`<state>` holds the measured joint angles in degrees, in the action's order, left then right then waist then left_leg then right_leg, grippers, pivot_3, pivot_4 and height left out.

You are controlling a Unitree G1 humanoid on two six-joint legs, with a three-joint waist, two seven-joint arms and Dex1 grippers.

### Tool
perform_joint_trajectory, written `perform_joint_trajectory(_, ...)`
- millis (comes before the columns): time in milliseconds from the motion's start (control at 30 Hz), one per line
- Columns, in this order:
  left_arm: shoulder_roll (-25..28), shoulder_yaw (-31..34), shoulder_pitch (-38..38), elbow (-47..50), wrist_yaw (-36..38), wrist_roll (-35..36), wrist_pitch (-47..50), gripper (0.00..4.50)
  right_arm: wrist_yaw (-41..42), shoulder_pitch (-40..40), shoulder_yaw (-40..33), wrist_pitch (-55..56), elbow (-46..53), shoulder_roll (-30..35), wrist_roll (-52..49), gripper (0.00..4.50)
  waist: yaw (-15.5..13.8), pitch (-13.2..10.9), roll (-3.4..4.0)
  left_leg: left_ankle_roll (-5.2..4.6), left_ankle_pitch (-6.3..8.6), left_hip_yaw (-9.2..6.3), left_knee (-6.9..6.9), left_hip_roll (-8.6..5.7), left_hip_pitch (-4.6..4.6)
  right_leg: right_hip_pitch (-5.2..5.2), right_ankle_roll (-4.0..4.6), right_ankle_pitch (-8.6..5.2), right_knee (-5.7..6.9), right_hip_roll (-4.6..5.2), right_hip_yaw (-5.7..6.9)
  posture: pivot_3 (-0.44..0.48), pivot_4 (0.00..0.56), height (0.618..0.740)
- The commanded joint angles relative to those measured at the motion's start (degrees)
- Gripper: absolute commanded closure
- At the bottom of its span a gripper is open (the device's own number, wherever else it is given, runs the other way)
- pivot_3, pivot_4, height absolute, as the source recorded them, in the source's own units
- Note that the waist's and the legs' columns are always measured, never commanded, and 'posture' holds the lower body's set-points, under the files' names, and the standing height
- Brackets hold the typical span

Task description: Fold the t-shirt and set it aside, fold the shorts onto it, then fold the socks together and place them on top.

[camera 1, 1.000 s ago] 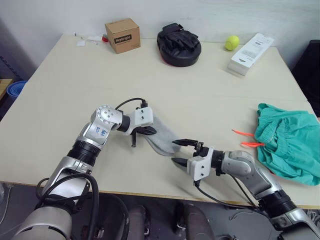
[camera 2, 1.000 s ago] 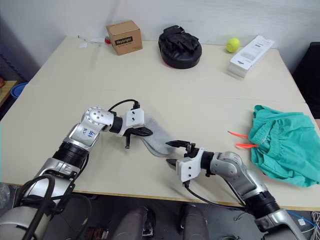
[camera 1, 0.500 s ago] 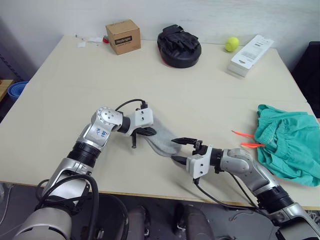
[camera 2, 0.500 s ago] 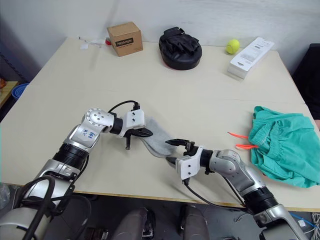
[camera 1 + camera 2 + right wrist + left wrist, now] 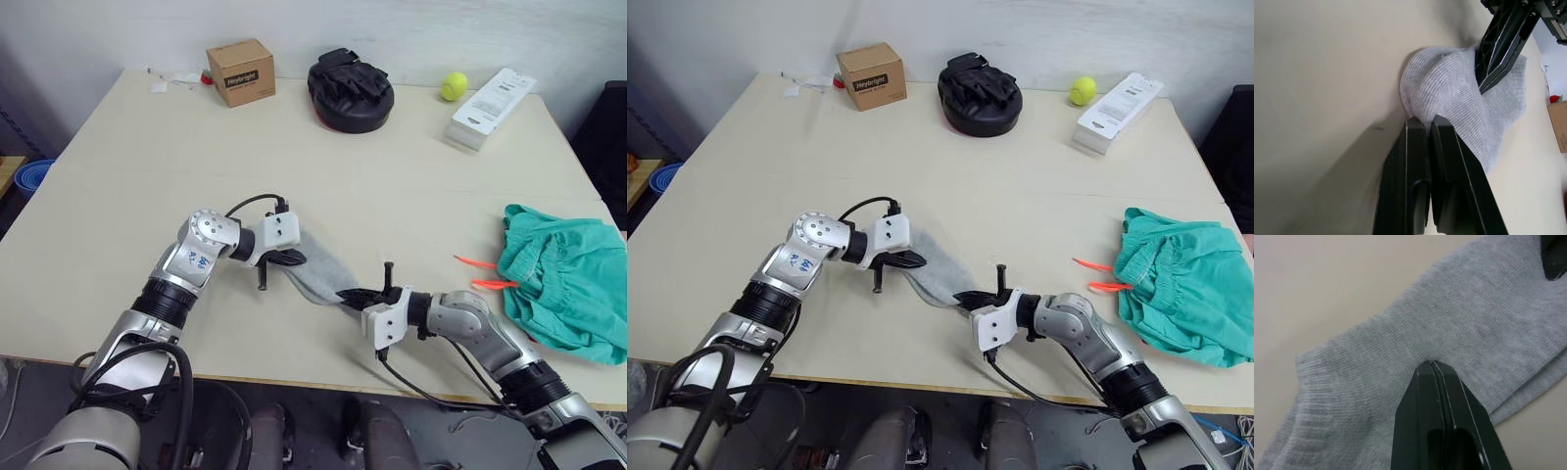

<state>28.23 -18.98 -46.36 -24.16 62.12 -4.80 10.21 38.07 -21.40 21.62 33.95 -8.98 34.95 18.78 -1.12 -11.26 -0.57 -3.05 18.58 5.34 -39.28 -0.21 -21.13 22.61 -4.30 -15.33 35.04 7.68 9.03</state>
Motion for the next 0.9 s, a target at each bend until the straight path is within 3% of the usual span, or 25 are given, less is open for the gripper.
perform_joint_trajectory(33,1.76,-0.78,2.53,-0.64,-0.12,-1.88,1.26,4.5,1.62,-1.34,-1.53,-1.12,1.42,0.5,-2.59,4.47,0.01,0.0,0.0,0.0,0.0,0.0,0.0,0.0,0.0,0.0,0.0,0.0,0.0,0.0,0.0,0.0,0.15,0.74)
perform_joint_trajectory(467,2.02,-0.64,4.16,0.79,-0.63,-1.97,2.07,4.5,8.18,-9.15,-2.19,-5.19,7.4,-1.6,-11.17,4.47,1.11,-0.01,0.01,0.02,0.01,-0.03,0.11,0.02,-0.01,0.02,0.02,-0.01,0.0,0.0,0.04,0.0,0.15,0.74)
perform_joint_trajectory(900,2.68,1.09,5.37,2.26,-2.0,-1.3,3.72,4.5,3.52,-18.99,-0.02,-3.99,-7.83,-11.73,-5.37,4.47,1.4,-0.03,0.05,0.03,0.01,-0.02,0.14,0.02,-0.02,0.03,0.02,-0.01,0.06,-0.01,0.06,0.0,0.15,0.74)
